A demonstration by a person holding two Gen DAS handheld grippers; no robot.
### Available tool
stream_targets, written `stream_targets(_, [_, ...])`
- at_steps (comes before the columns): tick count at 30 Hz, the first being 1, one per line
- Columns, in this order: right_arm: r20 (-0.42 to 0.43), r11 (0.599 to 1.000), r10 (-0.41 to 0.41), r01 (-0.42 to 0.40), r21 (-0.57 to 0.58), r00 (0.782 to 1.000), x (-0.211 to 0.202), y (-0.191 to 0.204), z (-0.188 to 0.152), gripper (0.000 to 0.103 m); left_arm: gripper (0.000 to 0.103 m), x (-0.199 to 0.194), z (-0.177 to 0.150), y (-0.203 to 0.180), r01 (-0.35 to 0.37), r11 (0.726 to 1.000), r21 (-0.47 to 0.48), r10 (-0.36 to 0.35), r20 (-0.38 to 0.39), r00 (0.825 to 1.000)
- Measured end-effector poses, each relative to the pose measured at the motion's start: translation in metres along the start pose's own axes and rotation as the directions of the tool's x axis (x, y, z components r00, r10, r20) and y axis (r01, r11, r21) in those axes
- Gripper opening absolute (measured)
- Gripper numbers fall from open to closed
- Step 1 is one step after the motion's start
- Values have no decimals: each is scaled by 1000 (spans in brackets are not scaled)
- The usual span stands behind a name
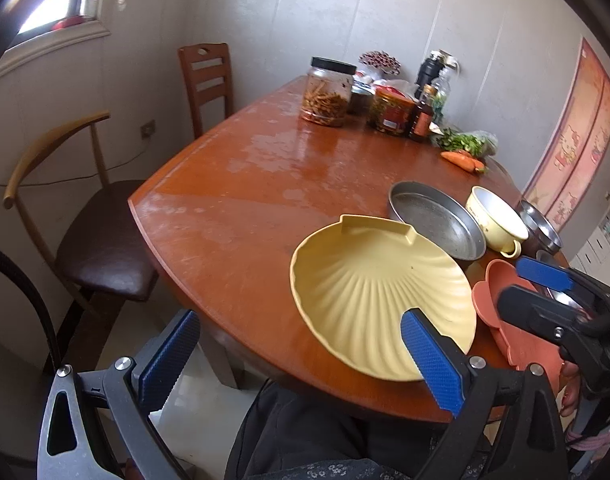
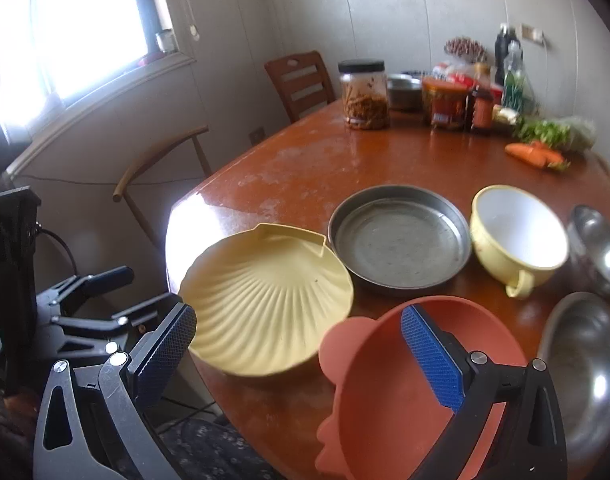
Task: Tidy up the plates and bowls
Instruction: 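Grasp the yellow shell-shaped plate rim with both grippers, then carry the yellow shell plate to the table edge by the window and release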
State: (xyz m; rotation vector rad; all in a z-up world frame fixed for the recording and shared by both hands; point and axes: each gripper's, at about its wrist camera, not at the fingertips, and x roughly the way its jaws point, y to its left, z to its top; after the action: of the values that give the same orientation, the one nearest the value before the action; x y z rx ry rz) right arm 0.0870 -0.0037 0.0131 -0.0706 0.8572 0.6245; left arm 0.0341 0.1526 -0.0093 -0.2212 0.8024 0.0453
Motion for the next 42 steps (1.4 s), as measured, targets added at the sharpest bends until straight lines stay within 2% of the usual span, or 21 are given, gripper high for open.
stream_targets(5, [-51,1000,7,-7,6,999,23,-4,7,103,99,14,4,-4,31,999,20,-31,-27,999])
stream_targets(9, [-76,999,41,-39,19,996,39,-8,12,101,92,20,8,-1,41,999,17,-40,-32,999])
stream_targets(14, [-96,1000,18,-17,16,995,50,-11,14,101,86,29,10,-2,49,999,24,-48,-47,998])
stream_targets(17, [-108,999,28,-26,20,994,56,-13,16,100,76,35,11,-4,62,998,28,-60,-68,996])
stream_targets(19, [-117,999,40,-37,21,992,59,-13,18,100,64,39,9,-5,90,996,19,-88,-90,992])
stream_targets(20, [-123,999,42,-40,19,991,61,-12,19,99,62,41,8,-5,106,994,12,-104,-99,990])
stream_targets(22, [-151,998,63,-62,13,986,68,-10,20,87,56,42,8,-7,114,993,17,-112,-97,989])
stream_targets(24, [-177,996,89,-84,34,980,73,-9,20,84,56,43,9,-9,113,993,24,-110,-98,989])
stream_targets(29, [-158,996,83,-78,34,984,72,-4,21,83,55,43,10,-3,117,993,6,-116,-97,988])
stream_targets(36, [-135,994,112,-110,28,984,70,14,32,83,55,31,23,14,73,997,-10,-74,-53,996])
stream_targets(42, [-98,990,138,-135,41,986,76,29,54,83,55,31,41,29,28,999,-14,-29,-25,999])
